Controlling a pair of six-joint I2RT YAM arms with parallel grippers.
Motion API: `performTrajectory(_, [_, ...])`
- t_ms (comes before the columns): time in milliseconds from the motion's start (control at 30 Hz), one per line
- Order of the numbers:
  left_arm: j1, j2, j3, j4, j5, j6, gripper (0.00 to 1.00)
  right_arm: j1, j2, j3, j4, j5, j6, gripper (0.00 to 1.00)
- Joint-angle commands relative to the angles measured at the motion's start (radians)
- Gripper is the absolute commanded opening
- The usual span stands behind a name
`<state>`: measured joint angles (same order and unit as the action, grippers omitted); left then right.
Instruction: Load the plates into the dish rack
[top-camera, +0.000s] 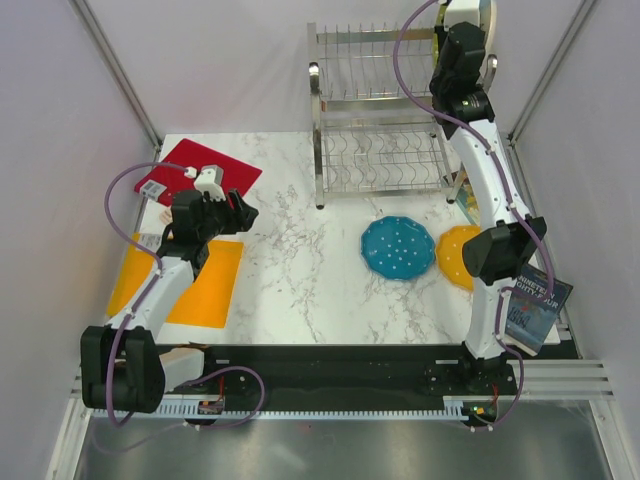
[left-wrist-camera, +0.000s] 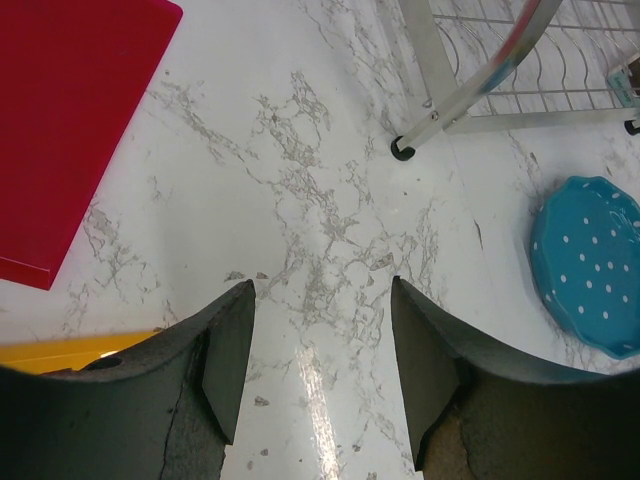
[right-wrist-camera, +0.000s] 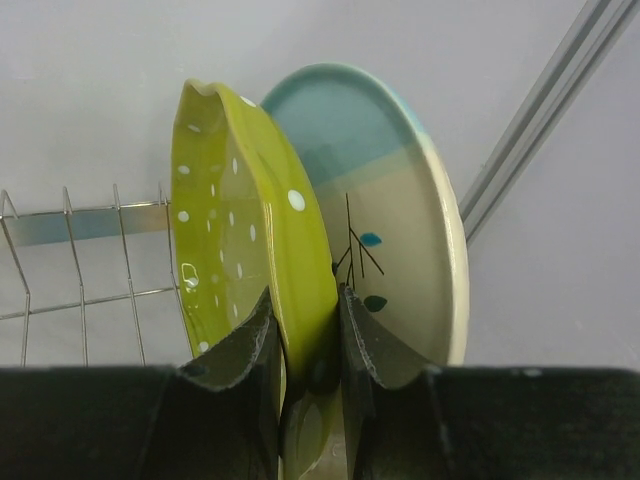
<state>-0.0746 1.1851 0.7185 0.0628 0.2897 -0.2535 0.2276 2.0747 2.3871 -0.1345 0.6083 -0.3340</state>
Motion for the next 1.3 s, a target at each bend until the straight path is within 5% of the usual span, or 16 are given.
performTrajectory(0, [-0.004, -0.001, 0.030, 0.026, -0.007, -0.012, 0.64, -0.016, 0.001, 0.063, 0.118, 0.047, -0.017, 0.00])
performTrajectory(100, [-0.004, -0.002, 0.035, 0.016, 0.000, -0.016, 0.64, -0.016, -0.022, 0.047, 0.116, 0.053, -0.011, 0.07])
performTrajectory(233, [-0.005, -0.015, 0.038, 0.012, 0.011, -0.030, 0.64, -0.014, -0.086, 0.017, 0.115, 0.031, 0.004, 0.57])
performTrajectory(333, [-0.010, -0.021, 0.039, 0.012, 0.017, -0.043, 0.64, -0.004, -0.151, 0.007, 0.119, 0.010, 0.007, 0.66])
performTrajectory(500, [-0.057, -0.021, 0.039, 0.022, 0.026, -0.047, 0.65, 0.042, -0.299, -0.046, 0.121, -0.058, 0.024, 0.71])
performTrajectory(633, [-0.213, -0.021, 0.045, 0.028, 0.060, -0.032, 0.67, 0.065, -0.442, -0.150, 0.116, -0.099, 0.079, 0.72])
performTrajectory(767, [-0.342, 0.028, 0.039, 0.070, 0.075, -0.199, 0.68, 0.064, -0.637, -0.467, -0.069, -0.177, 0.206, 0.75])
performTrajectory(967, [-0.447, 0.172, 0.004, 0.218, -0.055, -0.533, 0.64, 0.062, -1.023, -1.076, -0.402, -0.505, 0.314, 0.80])
performTrajectory(1100, [-0.488, 0.297, 0.097, 0.192, -0.099, -0.604, 0.58, 0.006, -1.076, -1.284, -0.433, -0.606, 0.426, 0.84])
performTrajectory(1267, [-0.533, 0.450, 0.244, 0.126, -0.152, -0.629, 0.49, -0.051, -0.942, -1.352, -0.458, -0.824, 0.455, 0.81])
